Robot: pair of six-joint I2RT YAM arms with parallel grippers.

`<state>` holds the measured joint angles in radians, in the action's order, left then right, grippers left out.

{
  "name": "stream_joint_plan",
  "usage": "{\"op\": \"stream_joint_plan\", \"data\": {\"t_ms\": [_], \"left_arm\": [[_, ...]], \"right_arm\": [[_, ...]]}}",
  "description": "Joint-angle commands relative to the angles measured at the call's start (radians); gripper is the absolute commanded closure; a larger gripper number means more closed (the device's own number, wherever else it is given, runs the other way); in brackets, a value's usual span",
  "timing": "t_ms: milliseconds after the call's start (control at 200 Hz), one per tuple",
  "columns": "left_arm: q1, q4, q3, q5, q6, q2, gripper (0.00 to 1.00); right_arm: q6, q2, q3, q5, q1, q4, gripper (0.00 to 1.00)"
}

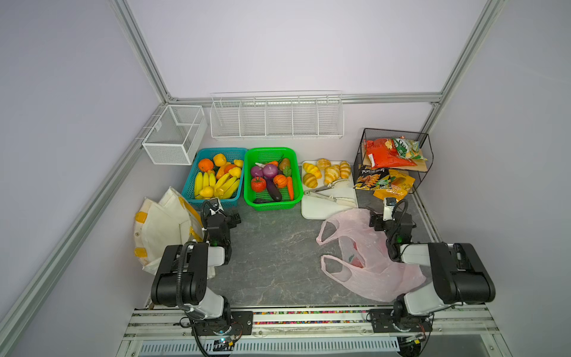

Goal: Place the mixed food into the grocery bags and tie them

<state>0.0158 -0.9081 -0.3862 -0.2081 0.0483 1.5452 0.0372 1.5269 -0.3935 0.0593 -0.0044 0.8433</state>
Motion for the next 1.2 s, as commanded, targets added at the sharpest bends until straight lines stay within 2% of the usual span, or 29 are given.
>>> {"op": "stream_joint_plan", "data": {"t_ms": [0,1195], "left_arm": [[0.007,-0.009,0.003,0.003,-0.007,0.004,0.0],[0.018,0.009,-0.007,0.028,-0.029,0.004,0.0]], "right_arm": [[0.002,0.004,0.01,0.002,0.001,0.025,0.11],[0.001,0.004,0.01,0.002,0.003,0.024,0.11]]}}
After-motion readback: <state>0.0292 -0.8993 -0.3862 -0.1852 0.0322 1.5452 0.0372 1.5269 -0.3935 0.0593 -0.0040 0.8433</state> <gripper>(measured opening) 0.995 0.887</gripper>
